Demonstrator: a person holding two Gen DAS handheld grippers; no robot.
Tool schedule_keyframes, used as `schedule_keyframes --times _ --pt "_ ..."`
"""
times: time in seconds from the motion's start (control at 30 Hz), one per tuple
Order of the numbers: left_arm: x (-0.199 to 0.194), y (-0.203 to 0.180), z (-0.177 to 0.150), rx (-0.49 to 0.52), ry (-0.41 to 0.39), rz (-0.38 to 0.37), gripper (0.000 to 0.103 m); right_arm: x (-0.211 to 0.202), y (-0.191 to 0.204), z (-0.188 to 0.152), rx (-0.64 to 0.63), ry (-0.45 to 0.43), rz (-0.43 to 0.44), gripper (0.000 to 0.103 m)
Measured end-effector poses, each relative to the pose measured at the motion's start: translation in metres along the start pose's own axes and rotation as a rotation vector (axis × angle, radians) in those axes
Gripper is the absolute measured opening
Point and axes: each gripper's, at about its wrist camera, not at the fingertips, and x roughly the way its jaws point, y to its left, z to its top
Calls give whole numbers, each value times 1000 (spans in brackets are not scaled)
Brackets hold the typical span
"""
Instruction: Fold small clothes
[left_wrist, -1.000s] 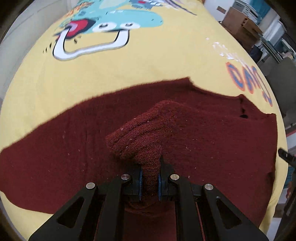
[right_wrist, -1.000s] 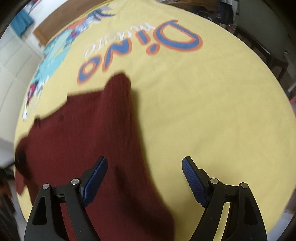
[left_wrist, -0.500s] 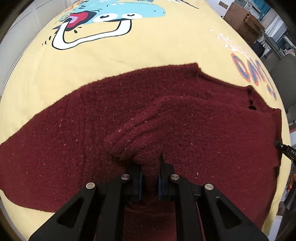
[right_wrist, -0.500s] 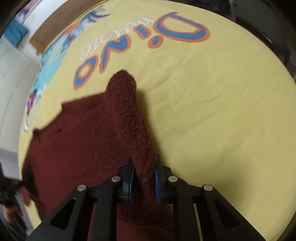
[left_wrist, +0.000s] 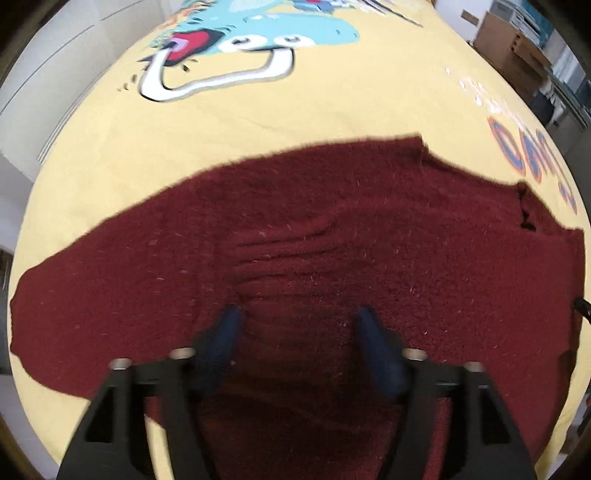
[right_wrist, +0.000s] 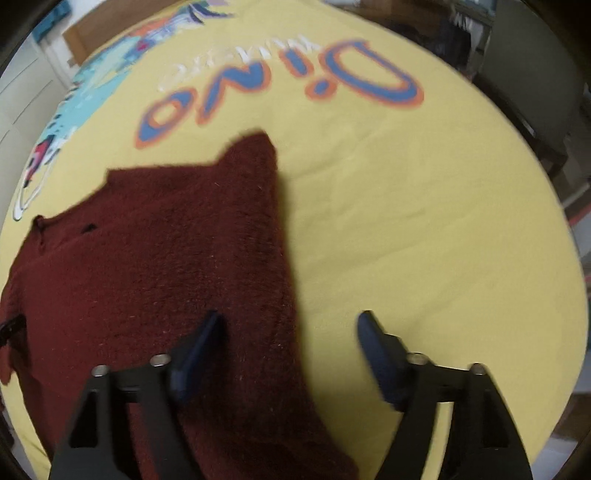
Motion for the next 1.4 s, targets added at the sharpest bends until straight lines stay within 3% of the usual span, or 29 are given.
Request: schedule_keyframes --times 0.1,0.2,0.37,0.43,0.53,0.67,0.83,1.1,1.4 --pt "-22 -3 3 5 -51 -10 102 -28 16 -4 -51 -83 6 86" --pt "-35 -18 2 41 -104 -31 102 -48 44 -14 -120 -147 39 103" --pt "-18 -63 -10 116 -134 -61 102 -57 109 -33 -245 -229 106 103" --pt "1 -74 -21 151 -126 -66 102 -46 127 -42 -279 -217 96 103" --pt "30 -89 -40 215 -74 -10 102 -11 147 -50 -303 -167 93 103" --pt "35 -82 -53 215 -124 -27 102 21 147 -62 -314 -135 33 103" --pt "31 -69 -55 215 -120 -35 102 20 129 -64 -324 -173 25 103" --pt "27 -65 -66 236 -122 -48 102 14 75 -56 -233 -178 5 102" --pt "32 -63 -63 223 -103 -42 102 19 79 -63 -259 -158 -30 102"
